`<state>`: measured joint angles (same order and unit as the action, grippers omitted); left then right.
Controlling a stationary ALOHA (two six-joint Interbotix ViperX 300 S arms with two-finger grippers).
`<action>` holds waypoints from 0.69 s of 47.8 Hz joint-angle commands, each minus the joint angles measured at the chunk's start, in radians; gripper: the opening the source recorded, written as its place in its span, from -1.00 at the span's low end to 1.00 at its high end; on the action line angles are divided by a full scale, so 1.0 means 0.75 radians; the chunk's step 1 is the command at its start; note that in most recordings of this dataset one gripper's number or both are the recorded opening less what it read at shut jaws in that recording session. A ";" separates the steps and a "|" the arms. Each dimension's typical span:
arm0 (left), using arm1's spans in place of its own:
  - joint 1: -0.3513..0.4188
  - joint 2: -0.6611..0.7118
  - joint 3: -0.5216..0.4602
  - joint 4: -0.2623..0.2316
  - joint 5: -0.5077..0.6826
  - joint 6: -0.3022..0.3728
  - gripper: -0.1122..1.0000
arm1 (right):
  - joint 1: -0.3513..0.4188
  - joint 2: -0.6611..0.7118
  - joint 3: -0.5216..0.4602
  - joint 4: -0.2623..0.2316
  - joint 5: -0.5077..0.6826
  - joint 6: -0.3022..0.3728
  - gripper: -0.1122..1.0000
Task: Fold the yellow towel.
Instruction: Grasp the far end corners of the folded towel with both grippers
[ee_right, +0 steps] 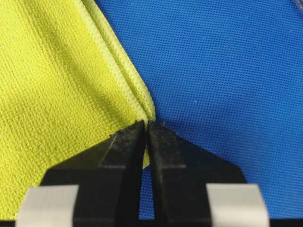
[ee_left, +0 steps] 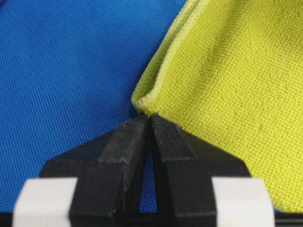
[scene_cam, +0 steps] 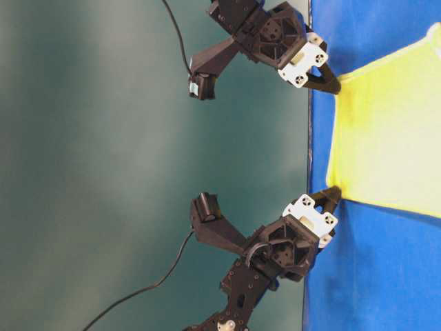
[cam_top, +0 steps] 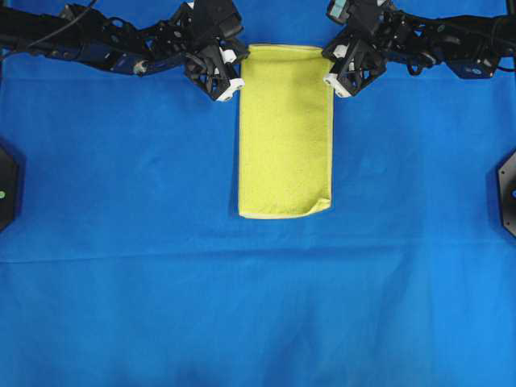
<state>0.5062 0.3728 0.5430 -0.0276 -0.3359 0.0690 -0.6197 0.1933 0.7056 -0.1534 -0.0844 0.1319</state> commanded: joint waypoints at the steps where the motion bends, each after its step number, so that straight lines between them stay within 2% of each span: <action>1: 0.000 -0.029 -0.020 0.002 -0.004 0.002 -0.76 | 0.002 -0.031 -0.006 0.000 -0.006 0.006 -0.74; 21: -0.029 -0.164 -0.010 0.000 -0.002 0.004 -0.76 | 0.004 -0.219 0.016 0.002 0.025 0.018 -0.74; 33: -0.051 -0.205 0.033 0.002 -0.002 0.004 -0.76 | 0.022 -0.262 0.061 0.006 0.022 0.022 -0.74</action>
<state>0.4832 0.2638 0.5676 -0.0276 -0.3329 0.0706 -0.6136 0.0276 0.7517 -0.1519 -0.0629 0.1488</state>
